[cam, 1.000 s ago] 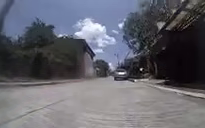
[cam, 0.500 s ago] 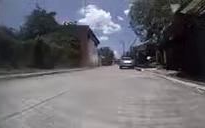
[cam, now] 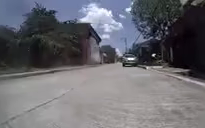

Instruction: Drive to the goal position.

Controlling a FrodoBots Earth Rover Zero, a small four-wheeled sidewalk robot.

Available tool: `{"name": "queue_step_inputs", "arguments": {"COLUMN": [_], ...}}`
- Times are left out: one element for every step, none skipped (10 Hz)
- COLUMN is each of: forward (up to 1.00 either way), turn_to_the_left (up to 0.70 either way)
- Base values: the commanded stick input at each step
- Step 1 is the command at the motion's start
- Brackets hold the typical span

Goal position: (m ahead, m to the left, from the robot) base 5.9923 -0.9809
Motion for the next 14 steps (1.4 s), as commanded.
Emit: {"name": "queue_step_inputs", "arguments": {"forward": [1.0, 1.0, 1.0, 1.0, 1.0, 1.0, 1.0, 1.0, 1.0, 1.0, 1.0, 1.0, 1.0, 1.0], "turn_to_the_left": [-0.4, -0.4, -0.36, -0.12, -0.05, 0.0, 0.0, 0.0, 0.0, 0.0, 0.0, 0.0, 0.0, 0.0]}}
